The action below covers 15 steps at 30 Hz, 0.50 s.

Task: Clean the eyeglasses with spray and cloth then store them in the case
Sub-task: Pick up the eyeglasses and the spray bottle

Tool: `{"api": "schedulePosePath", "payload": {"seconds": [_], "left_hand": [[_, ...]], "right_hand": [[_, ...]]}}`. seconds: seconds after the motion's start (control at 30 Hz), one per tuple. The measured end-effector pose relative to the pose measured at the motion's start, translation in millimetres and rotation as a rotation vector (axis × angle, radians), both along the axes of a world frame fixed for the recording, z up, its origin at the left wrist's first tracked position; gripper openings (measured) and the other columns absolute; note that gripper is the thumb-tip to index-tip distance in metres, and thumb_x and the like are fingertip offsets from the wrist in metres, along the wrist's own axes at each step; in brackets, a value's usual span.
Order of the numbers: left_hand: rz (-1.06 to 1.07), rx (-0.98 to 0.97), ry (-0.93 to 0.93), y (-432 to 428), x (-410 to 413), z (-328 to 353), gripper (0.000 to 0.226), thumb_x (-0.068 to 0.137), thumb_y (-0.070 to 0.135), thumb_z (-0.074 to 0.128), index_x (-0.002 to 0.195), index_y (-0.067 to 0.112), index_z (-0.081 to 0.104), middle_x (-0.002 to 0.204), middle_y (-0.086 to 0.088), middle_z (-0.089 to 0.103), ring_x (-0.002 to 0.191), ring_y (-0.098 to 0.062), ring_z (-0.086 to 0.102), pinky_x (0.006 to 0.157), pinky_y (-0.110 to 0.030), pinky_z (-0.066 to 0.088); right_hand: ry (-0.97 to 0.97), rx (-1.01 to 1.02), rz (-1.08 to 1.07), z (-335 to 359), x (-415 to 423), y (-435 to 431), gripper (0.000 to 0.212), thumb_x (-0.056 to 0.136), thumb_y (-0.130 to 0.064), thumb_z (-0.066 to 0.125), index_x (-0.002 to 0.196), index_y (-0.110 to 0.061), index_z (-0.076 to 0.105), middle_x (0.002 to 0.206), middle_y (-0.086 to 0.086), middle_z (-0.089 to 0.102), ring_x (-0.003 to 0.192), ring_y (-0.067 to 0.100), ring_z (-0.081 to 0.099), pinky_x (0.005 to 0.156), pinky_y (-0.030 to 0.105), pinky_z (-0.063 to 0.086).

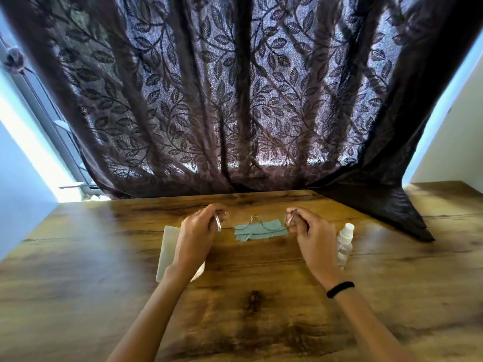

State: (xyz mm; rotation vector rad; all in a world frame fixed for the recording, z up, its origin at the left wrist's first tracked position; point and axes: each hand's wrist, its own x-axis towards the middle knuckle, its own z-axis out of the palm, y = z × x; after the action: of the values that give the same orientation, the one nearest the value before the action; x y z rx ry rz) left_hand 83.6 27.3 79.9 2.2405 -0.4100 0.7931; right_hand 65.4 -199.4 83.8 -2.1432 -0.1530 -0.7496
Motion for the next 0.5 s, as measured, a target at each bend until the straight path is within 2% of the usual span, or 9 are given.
{"api": "schedulePosePath", "payload": {"seconds": [0.07,0.17,0.27,0.4,0.5], "left_hand": [[-0.004,-0.039,-0.049,-1.8,7.2,12.3,0.022,0.076,-0.004,0.070,0.092,0.010,0.068,0.086,-0.001,0.072,0.074,-0.006,0.065,0.066,-0.007,0.045],[-0.059,-0.122,-0.103,-5.8,13.4,31.8,0.019,0.077,-0.004,0.066,0.092,0.008,0.069,0.091,0.000,0.069,0.078,-0.012,0.067,0.069,-0.025,0.054],[-0.071,-0.100,-0.182,-9.8,15.5,47.2,0.018,0.076,-0.006,0.065,0.090,0.005,0.070,0.091,-0.001,0.068,0.080,-0.011,0.065,0.073,-0.022,0.053],[-0.104,-0.083,-0.227,-14.1,15.5,51.4,0.018,0.076,-0.005,0.065,0.092,0.001,0.070,0.094,-0.009,0.068,0.084,-0.019,0.065,0.075,-0.036,0.056],[-0.129,-0.068,-0.215,-19.1,14.0,48.9,0.025,0.077,-0.006,0.064,0.099,0.005,0.068,0.097,-0.006,0.068,0.087,-0.018,0.064,0.074,-0.036,0.056]], "right_hand": [[-0.056,-0.003,0.007,15.2,6.7,-0.3,0.017,0.090,-0.002,0.052,0.093,-0.003,0.069,0.077,0.001,0.071,0.064,0.010,0.066,0.059,0.022,0.055],[-0.101,0.039,0.024,34.9,15.8,-3.4,0.019,0.090,0.000,0.050,0.089,-0.005,0.068,0.073,-0.002,0.067,0.061,0.002,0.063,0.058,0.011,0.052],[-0.077,0.105,0.034,46.9,23.3,-7.8,0.016,0.091,0.000,0.052,0.092,-0.007,0.067,0.070,-0.007,0.064,0.058,-0.007,0.062,0.055,0.001,0.045],[-0.091,0.095,-0.004,53.1,24.7,-14.9,0.018,0.090,0.001,0.052,0.092,-0.007,0.068,0.070,-0.006,0.065,0.060,-0.008,0.060,0.056,0.000,0.045],[-0.121,0.039,-0.051,52.4,21.6,-18.2,0.017,0.090,-0.001,0.054,0.092,-0.008,0.069,0.073,-0.002,0.067,0.061,-0.004,0.061,0.058,0.004,0.048]]}}
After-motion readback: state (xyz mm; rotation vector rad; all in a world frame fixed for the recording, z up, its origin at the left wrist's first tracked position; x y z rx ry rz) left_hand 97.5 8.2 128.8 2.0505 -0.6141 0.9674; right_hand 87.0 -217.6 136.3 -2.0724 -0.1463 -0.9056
